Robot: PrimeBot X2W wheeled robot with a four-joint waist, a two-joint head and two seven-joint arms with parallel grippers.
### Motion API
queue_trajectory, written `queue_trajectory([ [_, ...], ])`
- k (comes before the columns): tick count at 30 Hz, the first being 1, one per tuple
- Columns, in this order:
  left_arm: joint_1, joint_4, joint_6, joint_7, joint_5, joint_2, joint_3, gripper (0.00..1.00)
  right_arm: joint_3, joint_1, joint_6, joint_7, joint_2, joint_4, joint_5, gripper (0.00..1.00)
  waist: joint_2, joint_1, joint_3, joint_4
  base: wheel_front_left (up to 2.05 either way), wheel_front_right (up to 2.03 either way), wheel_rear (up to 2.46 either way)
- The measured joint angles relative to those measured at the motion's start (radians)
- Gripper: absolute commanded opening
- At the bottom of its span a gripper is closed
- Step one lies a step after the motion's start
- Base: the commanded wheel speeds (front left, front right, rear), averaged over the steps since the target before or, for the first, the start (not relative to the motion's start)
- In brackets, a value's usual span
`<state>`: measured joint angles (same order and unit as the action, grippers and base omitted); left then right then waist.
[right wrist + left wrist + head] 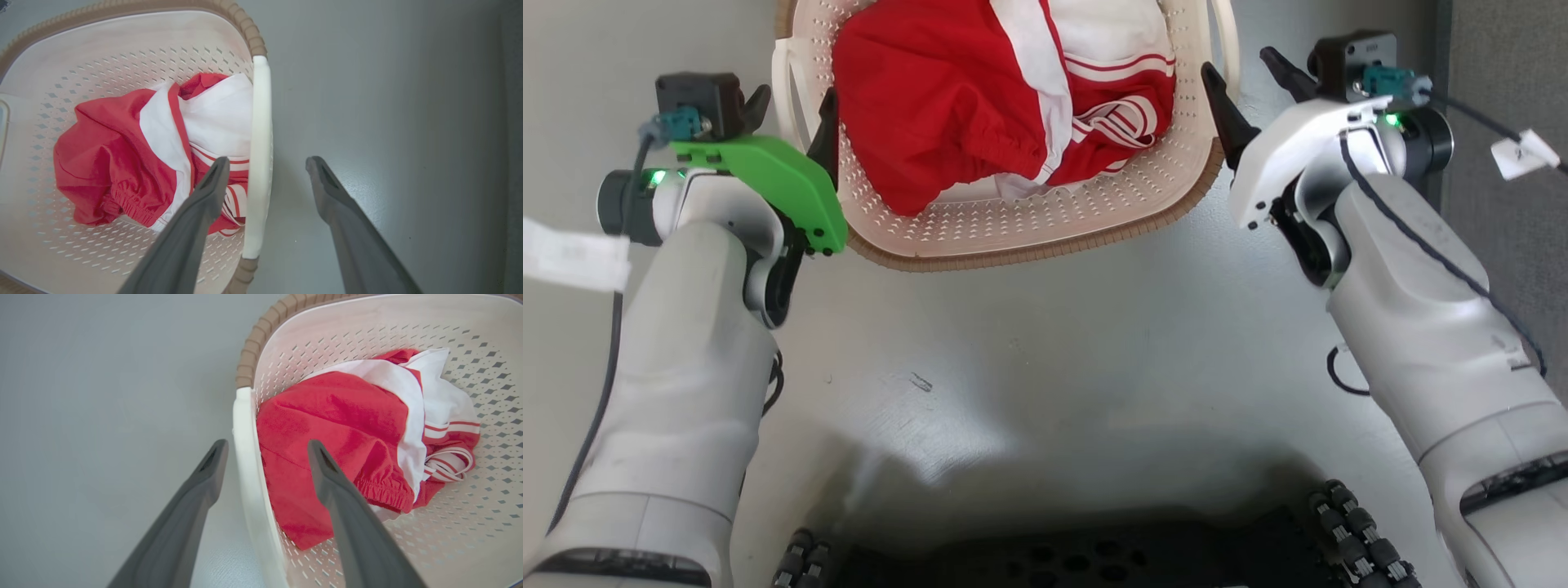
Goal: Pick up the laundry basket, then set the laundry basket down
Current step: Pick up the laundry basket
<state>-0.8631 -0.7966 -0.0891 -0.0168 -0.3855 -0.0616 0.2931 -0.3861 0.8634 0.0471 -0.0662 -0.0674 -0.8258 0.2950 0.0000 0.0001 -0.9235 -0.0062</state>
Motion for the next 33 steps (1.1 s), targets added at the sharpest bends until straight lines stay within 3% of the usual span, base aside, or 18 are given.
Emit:
queue_trajectory([
  [8,-0.061,-0.103,-0.012,0.082,-0.044,0.008,-0.01,1.0,-0.026,0.062,0.023,0.078,0.0,-0.093,0.02,1.0,0.0,0.0,-0.004,0.002,0.0,0.0,0.0],
  [24,-0.163,-0.219,-0.021,0.166,-0.061,0.016,-0.005,1.0,-0.097,0.15,0.041,0.124,0.0,-0.125,0.121,1.0,0.0,0.0,-0.023,0.008,0.0,0.0,0.0],
  [25,-0.17,-0.224,-0.021,0.166,-0.061,0.016,-0.005,0.96,-0.101,0.156,0.041,0.127,0.0,-0.127,0.124,1.0,0.0,-0.0001,-0.026,0.007,0.0,0.0,0.0],
  [26,-0.175,-0.228,-0.021,0.166,-0.061,0.017,-0.005,0.76,-0.105,0.159,0.041,0.13,0.0,-0.129,0.129,1.0,0.0,-0.0001,-0.029,0.007,0.0,0.0,0.0],
  [27,-0.175,-0.228,-0.021,0.166,-0.061,0.017,-0.005,0.49,-0.105,0.159,0.041,0.13,0.0,-0.129,0.129,0.92,0.0,-0.0001,-0.029,0.007,0.0,0.0,0.0],
  [28,-0.179,-0.233,-0.021,0.166,-0.061,0.017,-0.006,0.35,-0.108,0.161,0.041,0.13,0.0,-0.131,0.13,0.44,0.0,-0.0001,-0.033,0.007,0.0,0.0,0.0],
  [29,-0.183,-0.24,-0.021,0.17,-0.062,0.017,-0.006,0.0,-0.112,0.162,0.044,0.13,0.0,-0.134,0.134,0.05,0.0,-0.0001,-0.036,0.006,0.0,0.0,0.0],
  [30,-0.184,-0.247,-0.021,0.171,-0.062,0.017,-0.006,0.0,-0.114,0.162,0.048,0.13,0.0,-0.137,0.141,0.0,0.0,-0.0001,-0.039,0.006,0.0,0.0,0.0],
  [33,-0.186,-0.263,-0.031,0.171,-0.066,0.029,-0.004,0.0,-0.123,0.162,0.05,0.133,0.0,-0.148,0.152,0.0,0.0,-0.0001,-0.043,0.005,0.0,0.0,0.0],
])
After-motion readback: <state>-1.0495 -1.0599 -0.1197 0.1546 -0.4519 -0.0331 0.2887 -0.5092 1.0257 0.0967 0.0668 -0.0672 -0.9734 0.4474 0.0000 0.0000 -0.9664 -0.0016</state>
